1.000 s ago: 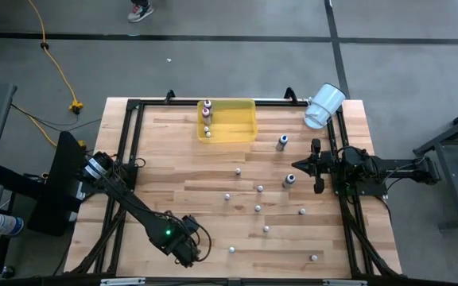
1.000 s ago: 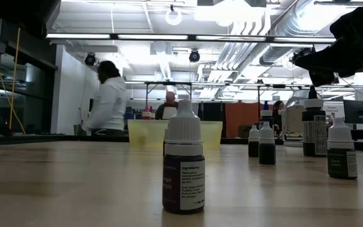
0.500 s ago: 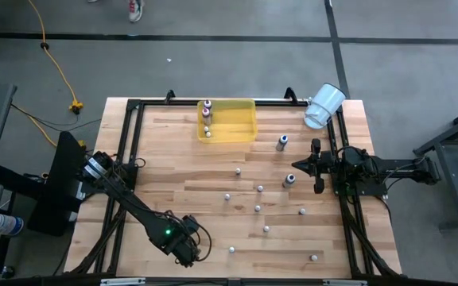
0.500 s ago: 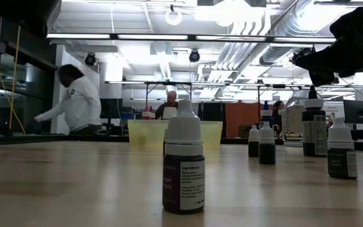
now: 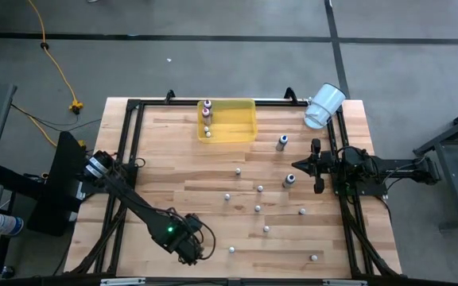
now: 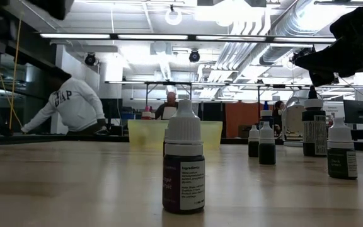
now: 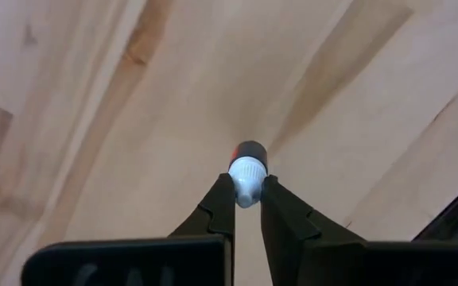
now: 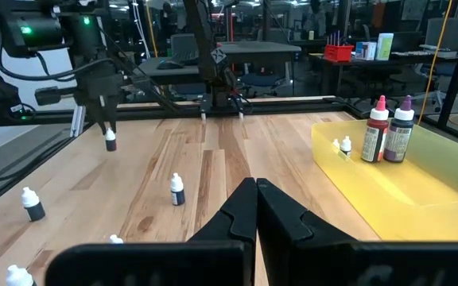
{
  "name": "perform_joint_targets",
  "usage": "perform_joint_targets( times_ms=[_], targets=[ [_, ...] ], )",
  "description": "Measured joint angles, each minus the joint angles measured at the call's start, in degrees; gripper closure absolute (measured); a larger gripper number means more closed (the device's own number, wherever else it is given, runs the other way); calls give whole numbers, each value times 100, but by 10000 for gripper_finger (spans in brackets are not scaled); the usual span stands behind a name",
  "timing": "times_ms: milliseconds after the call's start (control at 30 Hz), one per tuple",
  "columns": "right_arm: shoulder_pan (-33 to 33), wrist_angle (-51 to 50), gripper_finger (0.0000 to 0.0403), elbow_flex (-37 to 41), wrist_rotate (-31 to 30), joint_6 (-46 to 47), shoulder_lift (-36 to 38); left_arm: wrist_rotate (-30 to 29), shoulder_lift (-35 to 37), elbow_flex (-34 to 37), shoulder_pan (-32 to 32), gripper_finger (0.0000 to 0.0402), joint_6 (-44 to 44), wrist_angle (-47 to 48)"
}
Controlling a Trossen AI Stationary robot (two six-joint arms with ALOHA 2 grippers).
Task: Pick & Place food coloring
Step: Put the small orange food coloring bottle into the yellow container
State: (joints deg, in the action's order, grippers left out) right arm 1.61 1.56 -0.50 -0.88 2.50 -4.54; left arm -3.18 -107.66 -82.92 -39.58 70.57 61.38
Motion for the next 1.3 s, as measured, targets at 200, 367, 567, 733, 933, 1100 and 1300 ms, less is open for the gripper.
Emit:
perform_joint_targets(
  times_ms=[200, 367, 567, 733, 933, 1100, 1300],
  targets=[
    [-2, 0, 402, 1, -1, 0, 0, -92, 0, -426, 242, 378, -416, 412],
    [-1, 0, 402, 1, -1, 0, 0, -321, 0, -926, 574, 378, -885, 952],
    [0, 0, 402, 0, 0, 0, 0, -590, 0, -1578, 1288, 378, -1560, 1640],
    [-2, 0, 402, -1, -1, 0, 2, -791, 0, -1936, 2124, 378, -2158, 1850],
    [-1, 0, 402, -1, 0, 0, 2, -810, 2, -2070, 3330, 378, -2809, 1779],
    [0, 0, 402, 0, -1, 0, 2, -769, 0, -2070, 4249, 378, -3036, 1714],
    [-2, 0, 402, 0, 1, 0, 2, -761, 0, -2070, 5075, 378, -3137, 1212]
  ],
)
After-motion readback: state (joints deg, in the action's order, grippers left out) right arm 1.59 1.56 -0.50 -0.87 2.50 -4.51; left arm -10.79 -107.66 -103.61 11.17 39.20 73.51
